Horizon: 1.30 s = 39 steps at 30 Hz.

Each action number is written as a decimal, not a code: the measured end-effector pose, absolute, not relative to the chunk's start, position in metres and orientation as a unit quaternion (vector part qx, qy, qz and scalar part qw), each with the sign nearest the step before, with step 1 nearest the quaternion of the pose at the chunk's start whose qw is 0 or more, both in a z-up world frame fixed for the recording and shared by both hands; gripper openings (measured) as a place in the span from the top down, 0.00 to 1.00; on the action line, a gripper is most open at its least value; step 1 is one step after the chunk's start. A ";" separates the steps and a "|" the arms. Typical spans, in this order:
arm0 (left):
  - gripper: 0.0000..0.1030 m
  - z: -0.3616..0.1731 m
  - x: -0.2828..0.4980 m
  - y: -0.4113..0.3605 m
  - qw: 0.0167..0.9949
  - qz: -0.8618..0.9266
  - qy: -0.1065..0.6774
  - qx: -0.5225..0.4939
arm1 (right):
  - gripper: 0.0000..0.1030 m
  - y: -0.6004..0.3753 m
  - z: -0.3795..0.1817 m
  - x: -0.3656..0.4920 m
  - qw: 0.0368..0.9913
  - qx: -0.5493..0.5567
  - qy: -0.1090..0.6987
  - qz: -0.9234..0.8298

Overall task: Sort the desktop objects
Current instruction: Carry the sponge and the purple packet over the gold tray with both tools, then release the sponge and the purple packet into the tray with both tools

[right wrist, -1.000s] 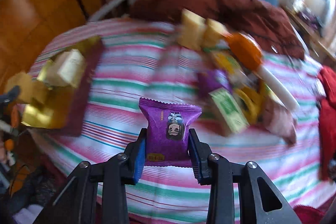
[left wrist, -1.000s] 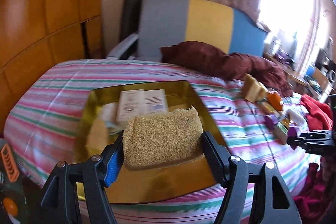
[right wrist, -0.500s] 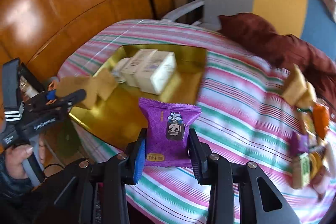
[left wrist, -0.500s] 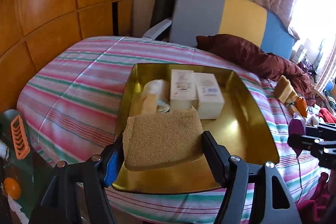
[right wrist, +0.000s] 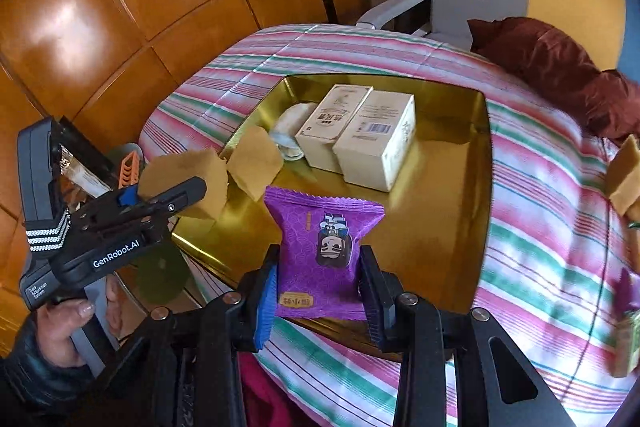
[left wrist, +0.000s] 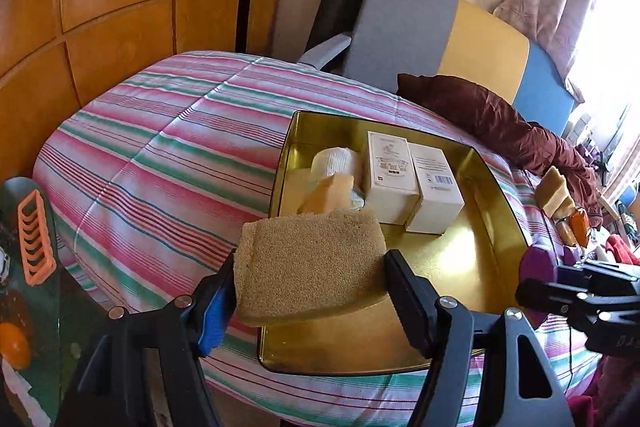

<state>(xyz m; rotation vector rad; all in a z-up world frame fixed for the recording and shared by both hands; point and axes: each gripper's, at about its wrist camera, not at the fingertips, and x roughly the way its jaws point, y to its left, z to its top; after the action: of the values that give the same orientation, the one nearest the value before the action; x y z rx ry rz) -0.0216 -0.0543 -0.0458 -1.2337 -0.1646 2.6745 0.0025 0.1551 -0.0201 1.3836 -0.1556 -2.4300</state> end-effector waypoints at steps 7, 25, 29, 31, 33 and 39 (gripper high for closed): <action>0.30 -0.049 -0.023 -0.053 0.092 0.901 -0.047 -0.421 | 0.63 0.146 -0.026 -0.005 0.165 0.483 -0.071 -0.857; 0.25 -0.060 -0.019 -0.042 0.124 0.887 -0.047 -0.442 | 0.46 0.135 -0.051 -0.005 0.184 0.503 -0.114 -0.836; 0.25 -0.059 -0.019 -0.048 0.110 0.891 -0.055 -0.438 | 0.41 0.137 -0.053 0.000 0.178 0.505 -0.112 -0.837; 0.25 -0.058 -0.018 -0.050 0.107 0.892 -0.057 -0.436 | 0.40 0.137 -0.052 0.002 0.174 0.502 -0.111 -0.840; 0.27 -0.056 -0.016 -0.050 0.103 0.894 -0.053 -0.434 | 0.39 0.136 -0.050 0.005 0.167 0.496 -0.098 -0.847; 0.29 -0.045 -0.013 -0.049 0.084 0.903 -0.043 -0.419 | 0.30 0.140 -0.043 0.015 0.147 0.476 -0.071 -0.864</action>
<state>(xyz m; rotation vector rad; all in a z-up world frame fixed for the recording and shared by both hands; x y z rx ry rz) -0.0134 -0.0493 -0.0452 -1.2508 -0.1294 2.6933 0.0149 0.1398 -0.0427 1.3706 -0.2052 -2.4862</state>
